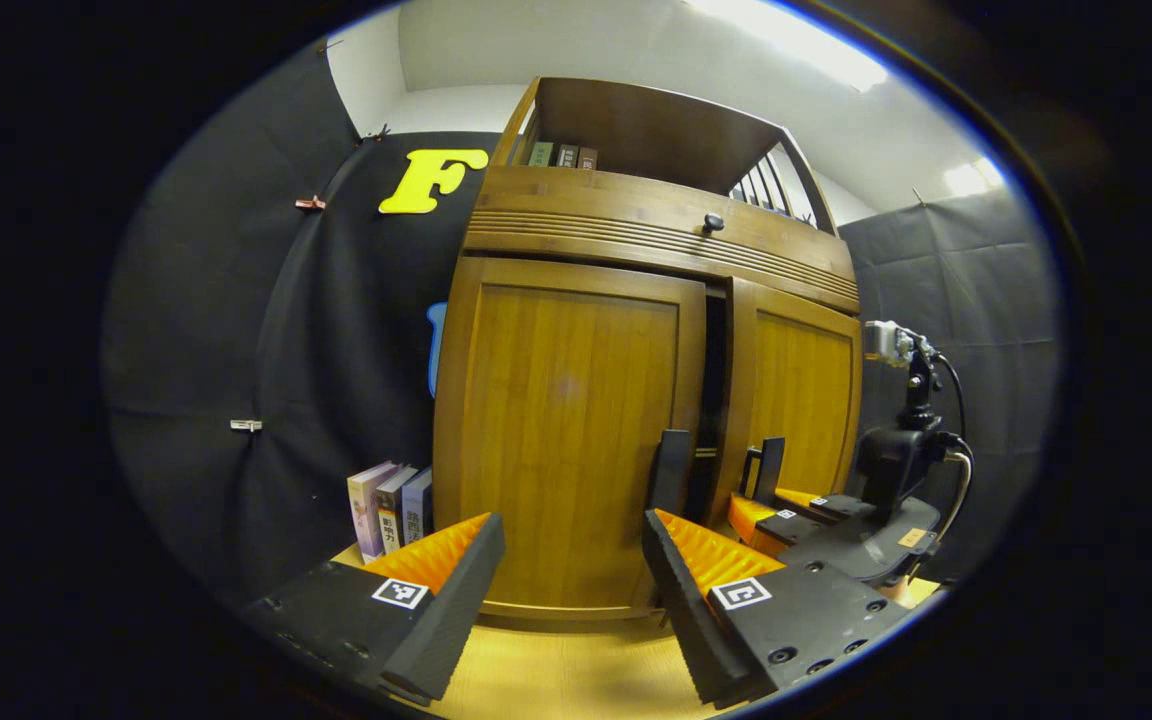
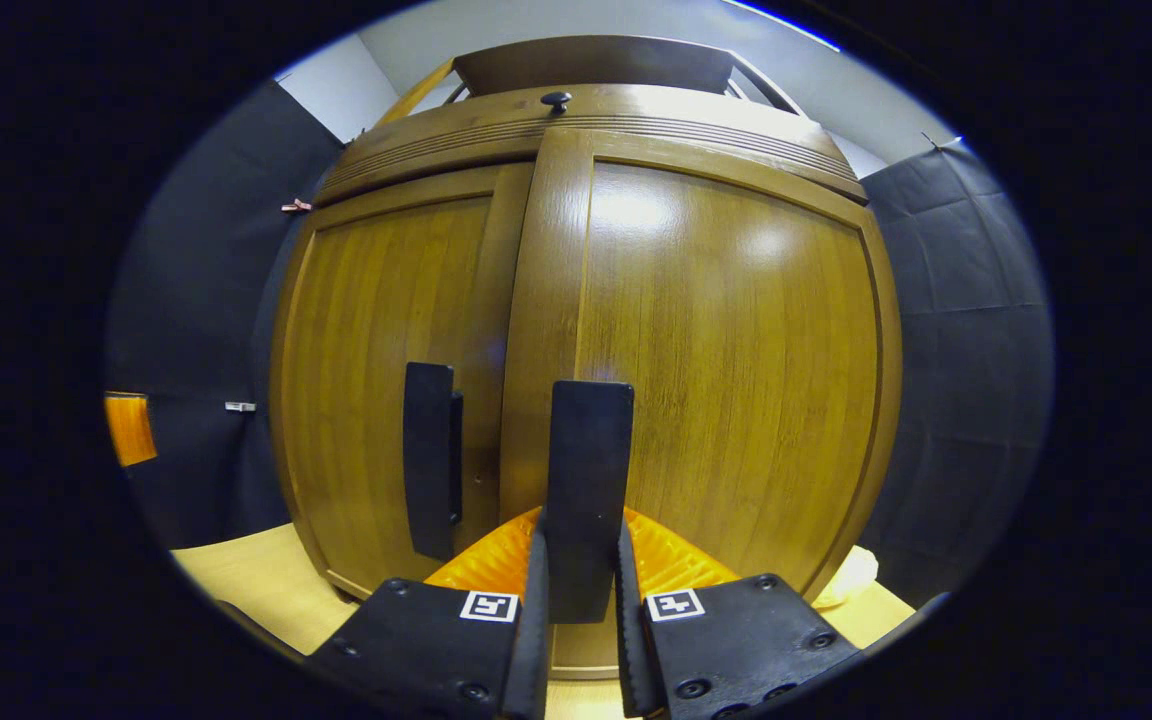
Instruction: Open the right door of the double-door shoe cabinet with the right hand, and open the left door with the left hand.
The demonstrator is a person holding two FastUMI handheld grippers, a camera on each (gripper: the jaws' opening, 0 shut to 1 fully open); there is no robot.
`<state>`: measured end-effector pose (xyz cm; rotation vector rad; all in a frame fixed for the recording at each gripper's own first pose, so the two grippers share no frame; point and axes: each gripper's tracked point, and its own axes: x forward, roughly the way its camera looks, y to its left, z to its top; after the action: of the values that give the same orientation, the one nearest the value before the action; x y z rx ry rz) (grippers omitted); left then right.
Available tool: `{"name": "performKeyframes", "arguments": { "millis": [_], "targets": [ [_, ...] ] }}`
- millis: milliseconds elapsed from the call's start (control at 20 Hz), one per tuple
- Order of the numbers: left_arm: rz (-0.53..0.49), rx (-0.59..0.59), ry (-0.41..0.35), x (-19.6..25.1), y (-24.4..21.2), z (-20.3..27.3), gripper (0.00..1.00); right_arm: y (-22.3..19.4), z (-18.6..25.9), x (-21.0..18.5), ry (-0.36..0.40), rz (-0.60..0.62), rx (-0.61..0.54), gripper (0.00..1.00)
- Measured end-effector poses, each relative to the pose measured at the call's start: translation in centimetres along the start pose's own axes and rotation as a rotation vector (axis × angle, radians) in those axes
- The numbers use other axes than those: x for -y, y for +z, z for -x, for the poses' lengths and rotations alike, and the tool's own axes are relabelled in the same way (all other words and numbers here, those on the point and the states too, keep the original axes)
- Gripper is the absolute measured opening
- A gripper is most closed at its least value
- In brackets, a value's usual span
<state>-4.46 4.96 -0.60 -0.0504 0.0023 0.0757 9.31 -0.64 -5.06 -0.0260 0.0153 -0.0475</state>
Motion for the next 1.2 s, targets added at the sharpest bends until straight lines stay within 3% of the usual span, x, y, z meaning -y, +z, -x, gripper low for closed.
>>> {"name": "performKeyframes", "arguments": {
  "millis": [50,100,200,250,300,400,500,650,700,750,800,850,1150,1200],
  "targets": [
    [0.003,-0.001,-0.006,0.2,0.0,0.0,0.87,0.0,0.5,0.1,0.008,-0.002,-0.001,0.28],
    [0.008,-0.002,-0.011,0.6,-0.1,0.0,0.87,0.0,0.9,0.2,0.017,-0.004,-0.005,0.32],
    [0.022,-0.012,-0.032,1.2,-0.5,-0.2,0.87,0.0,2.0,0.3,0.031,0.002,-0.013,0.28],
    [0.032,-0.02,-0.045,1.5,-0.8,-0.3,0.88,0.0,2.6,0.5,0.034,0.014,-0.017,0.36],
    [0.039,-0.029,-0.05,1.7,-1.0,-0.4,0.88,0.0,3.2,0.7,0.034,0.027,-0.019,0.28],
    [0.044,-0.039,-0.057,2.0,-1.3,-0.7,0.88,0.3,4.2,1.1,0.04,0.039,-0.021,0.32],
    [0.039,-0.045,-0.071,2.4,-1.5,-1.1,0.88,0.4,5.2,1.5,0.047,0.032,-0.025,0.28],
    [0.049,-0.065,-0.109,3.6,-2.2,-1.4,0.88,0.6,6.8,2.2,0.039,0.04,-0.024,0.28],
    [0.048,-0.068,-0.12,4.0,-2.3,-1.5,0.88,0.6,7.3,2.5,0.035,0.044,-0.022,0.32],
    [0.044,-0.069,-0.129,4.2,-2.4,-1.5,0.84,0.6,7.8,2.7,0.033,0.048,-0.023,0.28],
    [0.04,-0.068,-0.136,4.5,-2.5,-1.6,0.83,0.8,8.2,3.0,0.03,0.05,-0.025,0.32],
    [0.039,-0.068,-0.144,4.8,-2.5,-1.6,0.88,0.7,8.7,3.3,0.027,0.051,-0.028,0.28],
    [0.028,-0.069,-0.197,6.6,-3.1,-1.9,0.87,0.8,11.1,5.2,0.005,0.041,-0.045,0.28],
    [0.029,-0.068,-0.205,6.9,-3.2,-2.0,0.87,0.8,11.5,5.3,0.004,0.046,-0.049,0.32]
  ]
}}
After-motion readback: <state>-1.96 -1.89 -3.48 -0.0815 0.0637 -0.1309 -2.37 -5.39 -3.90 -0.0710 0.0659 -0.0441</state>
